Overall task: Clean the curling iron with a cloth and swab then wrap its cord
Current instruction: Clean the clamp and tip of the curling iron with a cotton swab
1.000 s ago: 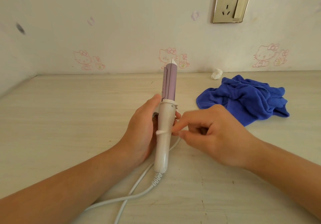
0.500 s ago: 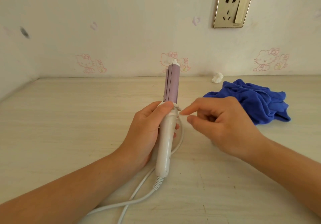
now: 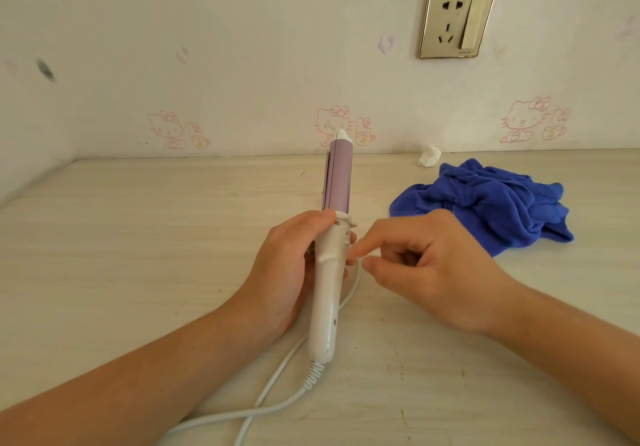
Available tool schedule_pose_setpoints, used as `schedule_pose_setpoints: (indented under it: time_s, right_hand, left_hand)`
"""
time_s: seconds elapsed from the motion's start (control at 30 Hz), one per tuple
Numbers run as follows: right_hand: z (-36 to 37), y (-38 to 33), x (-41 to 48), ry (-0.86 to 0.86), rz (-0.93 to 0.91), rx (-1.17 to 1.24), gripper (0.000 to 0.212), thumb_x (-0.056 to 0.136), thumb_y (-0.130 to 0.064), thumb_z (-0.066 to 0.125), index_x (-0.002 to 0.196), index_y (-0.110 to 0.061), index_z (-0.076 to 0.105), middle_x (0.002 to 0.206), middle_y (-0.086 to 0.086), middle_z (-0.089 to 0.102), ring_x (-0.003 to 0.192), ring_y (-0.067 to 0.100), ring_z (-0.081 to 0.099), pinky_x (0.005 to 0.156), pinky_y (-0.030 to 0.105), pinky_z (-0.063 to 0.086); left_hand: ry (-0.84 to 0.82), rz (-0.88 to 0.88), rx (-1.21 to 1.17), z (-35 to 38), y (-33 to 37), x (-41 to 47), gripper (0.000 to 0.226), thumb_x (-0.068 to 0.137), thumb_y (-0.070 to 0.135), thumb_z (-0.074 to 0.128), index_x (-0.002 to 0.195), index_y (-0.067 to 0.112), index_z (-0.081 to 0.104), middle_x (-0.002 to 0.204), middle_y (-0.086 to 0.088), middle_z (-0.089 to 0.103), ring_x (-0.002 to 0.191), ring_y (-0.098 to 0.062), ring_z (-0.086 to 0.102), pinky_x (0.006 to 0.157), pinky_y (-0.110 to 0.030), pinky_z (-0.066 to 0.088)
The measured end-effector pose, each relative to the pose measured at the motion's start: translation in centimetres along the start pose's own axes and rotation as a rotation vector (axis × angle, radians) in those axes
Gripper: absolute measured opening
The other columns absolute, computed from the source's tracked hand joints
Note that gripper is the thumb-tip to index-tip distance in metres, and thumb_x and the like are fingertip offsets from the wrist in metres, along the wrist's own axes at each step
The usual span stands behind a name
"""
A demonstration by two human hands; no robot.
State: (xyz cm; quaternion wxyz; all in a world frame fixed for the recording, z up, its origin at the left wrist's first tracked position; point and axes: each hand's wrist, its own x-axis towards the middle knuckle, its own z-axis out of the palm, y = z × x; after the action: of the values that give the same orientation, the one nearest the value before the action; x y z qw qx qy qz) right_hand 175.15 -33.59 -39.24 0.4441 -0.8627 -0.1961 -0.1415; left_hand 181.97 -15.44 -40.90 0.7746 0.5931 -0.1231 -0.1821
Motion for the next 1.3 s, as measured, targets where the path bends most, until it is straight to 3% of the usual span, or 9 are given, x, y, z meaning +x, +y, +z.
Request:
schedule_pose_setpoints:
  time_s: [0.17, 0.3, 0.47, 0.67, 0.8, 0.97, 1.1, 1.17, 1.3]
  right_hand:
    - [-0.2, 0.5, 0.8, 0.11, 0.034, -0.027, 0.015, 0.092, -0.003, 0.07, 0.092, -0.017, 0.077, 0.048, 0.008, 0.047, 0.045, 0.019, 0.037, 0.051, 0.02, 0.037]
    - [0.3, -0.1, 0.0, -0.022, -0.006, 0.003, 0.013, 0.092, -0.012, 0.07, 0.092, -0.022, 0.078, 0.046, -0.002, 0.042, 0.043, 0.008, 0.033, 0.05, 0.015, 0.034]
    - [-0.4, 0.3, 1.5, 0.155, 0.048, -0.043, 0.015, 0.091, -0.002, 0.07, 0.091, -0.015, 0.077, 0.049, 0.008, 0.047, 0.045, 0.013, 0.036, 0.051, 0.021, 0.037]
    - [0.3, -0.2, 0.2, -0.03, -0.006, 0.008, 0.012, 0.091, -0.013, 0.069, 0.092, -0.023, 0.076, 0.046, -0.004, 0.04, 0.043, 0.007, 0.033, 0.05, 0.016, 0.033]
    - [-0.2, 0.3, 1.2, 0.138, 0.026, -0.038, 0.013, 0.092, -0.005, 0.07, 0.092, -0.016, 0.077, 0.049, 0.005, 0.047, 0.045, 0.01, 0.038, 0.051, 0.017, 0.037]
    - [0.4, -0.3, 0.4, 0.058, -0.022, 0.005, 0.014, 0.093, -0.005, 0.071, 0.093, -0.017, 0.078, 0.048, 0.004, 0.045, 0.044, 0.009, 0.035, 0.052, 0.014, 0.034]
    - [-0.2, 0.3, 1.3, 0.212, 0.034, -0.045, 0.014, 0.092, -0.003, 0.07, 0.092, -0.015, 0.077, 0.049, 0.006, 0.048, 0.046, 0.012, 0.038, 0.051, 0.023, 0.038]
    - [-0.2, 0.1, 1.0, 0.175, 0.018, -0.033, 0.015, 0.092, -0.002, 0.071, 0.092, -0.015, 0.078, 0.049, 0.007, 0.048, 0.045, 0.015, 0.038, 0.05, 0.026, 0.038]
    - [0.4, -0.1, 0.7, 0.131, -0.015, -0.028, 0.015, 0.092, -0.004, 0.071, 0.092, -0.017, 0.078, 0.048, 0.005, 0.047, 0.045, 0.018, 0.038, 0.05, 0.019, 0.037]
  left_hand:
    - [0.005, -0.04, 0.006, -0.2, 0.0, 0.1, 0.034, 0.09, 0.04, 0.059, 0.091, 0.013, 0.08, 0.077, -0.017, 0.07, 0.069, -0.025, 0.066, 0.062, -0.034, 0.057]
    - [0.002, -0.043, -0.001, -0.2, -0.1, 0.2, 0.036, 0.084, 0.043, 0.062, 0.092, 0.013, 0.08, 0.083, -0.011, 0.072, 0.067, -0.02, 0.066, 0.061, -0.032, 0.056]
    - [-0.009, -0.054, 0.017, -0.5, -0.1, 0.4, 0.034, 0.085, 0.045, 0.062, 0.092, 0.016, 0.078, 0.08, -0.015, 0.07, 0.069, -0.026, 0.065, 0.064, -0.038, 0.054]
    - [-0.03, 0.022, 0.082, -0.3, 0.0, 0.2, 0.042, 0.079, 0.052, 0.078, 0.088, 0.012, 0.069, 0.078, -0.011, 0.065, 0.066, -0.022, 0.063, 0.061, -0.032, 0.054]
    - [-0.037, 0.01, 0.079, -0.3, 0.2, 0.3, 0.036, 0.081, 0.05, 0.076, 0.09, 0.016, 0.07, 0.076, -0.01, 0.067, 0.066, -0.022, 0.063, 0.062, -0.032, 0.055]
    - [-0.081, -0.028, 0.026, -0.3, 0.4, 0.5, 0.045, 0.086, 0.047, 0.069, 0.101, 0.005, 0.068, 0.08, -0.012, 0.065, 0.069, -0.021, 0.064, 0.062, -0.031, 0.055]
    - [-0.107, -0.085, -0.038, -0.3, 0.7, 0.5, 0.046, 0.092, 0.044, 0.062, 0.106, 0.001, 0.066, 0.087, -0.015, 0.068, 0.068, -0.022, 0.063, 0.062, -0.03, 0.056]
    - [-0.114, -0.089, -0.048, -0.3, 0.7, 0.4, 0.046, 0.091, 0.044, 0.061, 0.108, 0.001, 0.066, 0.084, -0.014, 0.067, 0.067, -0.021, 0.063, 0.062, -0.029, 0.056]
    - [-0.11, -0.08, -0.052, -0.4, 0.5, 0.4, 0.044, 0.092, 0.043, 0.061, 0.108, 0.003, 0.066, 0.08, -0.012, 0.065, 0.066, -0.02, 0.063, 0.062, -0.03, 0.055]
